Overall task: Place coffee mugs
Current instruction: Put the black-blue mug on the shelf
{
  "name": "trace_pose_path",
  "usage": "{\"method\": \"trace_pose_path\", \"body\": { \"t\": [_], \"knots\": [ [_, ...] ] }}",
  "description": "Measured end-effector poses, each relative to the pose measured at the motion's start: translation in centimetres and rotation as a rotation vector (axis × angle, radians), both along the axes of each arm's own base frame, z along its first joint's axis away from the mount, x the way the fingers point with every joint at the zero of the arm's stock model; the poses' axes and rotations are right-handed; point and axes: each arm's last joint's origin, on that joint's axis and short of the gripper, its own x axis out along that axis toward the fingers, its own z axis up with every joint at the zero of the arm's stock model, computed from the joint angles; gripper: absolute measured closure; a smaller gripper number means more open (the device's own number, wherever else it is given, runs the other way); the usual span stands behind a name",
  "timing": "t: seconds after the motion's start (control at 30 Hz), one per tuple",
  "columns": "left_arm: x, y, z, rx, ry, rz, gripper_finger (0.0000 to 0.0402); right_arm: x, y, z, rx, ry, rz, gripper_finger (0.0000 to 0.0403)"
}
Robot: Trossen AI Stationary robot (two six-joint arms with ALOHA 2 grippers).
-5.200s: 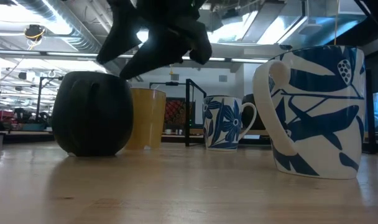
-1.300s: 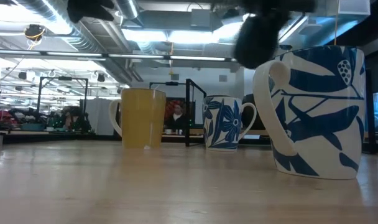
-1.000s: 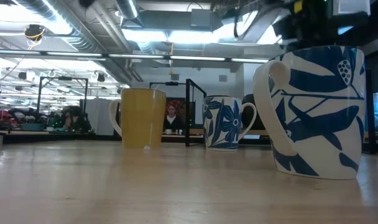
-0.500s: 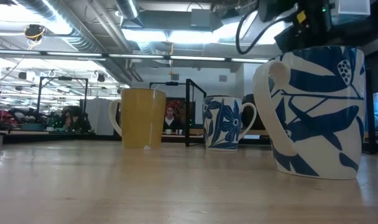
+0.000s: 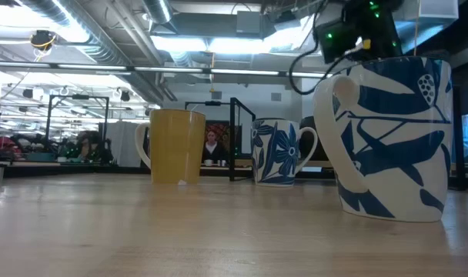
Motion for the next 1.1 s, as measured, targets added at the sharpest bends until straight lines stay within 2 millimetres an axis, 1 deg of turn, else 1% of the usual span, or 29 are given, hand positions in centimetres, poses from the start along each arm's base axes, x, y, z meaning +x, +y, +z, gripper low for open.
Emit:
{"method": "trace_pose_path", "body": {
  "t": [0.07,0.17,0.3,0.4,0.57,0.77,0.9,1.03,1.1],
  "knots": [
    [-0.2,0.0,0.1,0.000,-0.008,0.001,0.0226,-0.4,-0.2,-0.7,0.023,-0.026,0.012,0.0399],
    [-0.4,0.0,0.1,0.008,-0.012,-0.001,0.0226,-1.0,-0.9,-1.2,0.036,-0.075,0.004,0.0399],
    [-0.3,0.0,0.1,0.045,-0.001,-0.017,0.0226,-2.0,-2.2,-1.3,0.054,-0.068,-0.032,0.0399],
    [-0.1,-0.1,-0.1,0.079,0.025,-0.052,0.0225,-2.3,-3.0,-1.3,0.061,-0.086,-0.050,0.0399],
    [1.6,-0.2,-0.7,0.153,0.092,-0.068,0.0222,-2.6,-4.0,-1.3,0.052,-0.114,-0.062,0.0398],
    [4.0,-0.5,-2.0,0.199,0.197,-0.128,0.0222,-2.4,-4.5,-1.4,0.013,-0.137,-0.046,0.0376],
    [5.7,-0.9,-2.8,0.209,0.254,-0.221,0.0222,-2.4,-4.5,-1.4,-0.006,-0.128,-0.036,0.0370],
    [6.9,-1.2,-3.5,0.201,0.284,-0.300,0.0222,-2.4,-4.5,-1.4,-0.006,-0.128,-0.027,0.0367],
    [7.4,-1.3,-3.8,0.196,0.299,-0.322,0.0222,-2.4,-4.5,-1.4,-0.004,-0.127,-0.022,0.0360]
  ]
}}
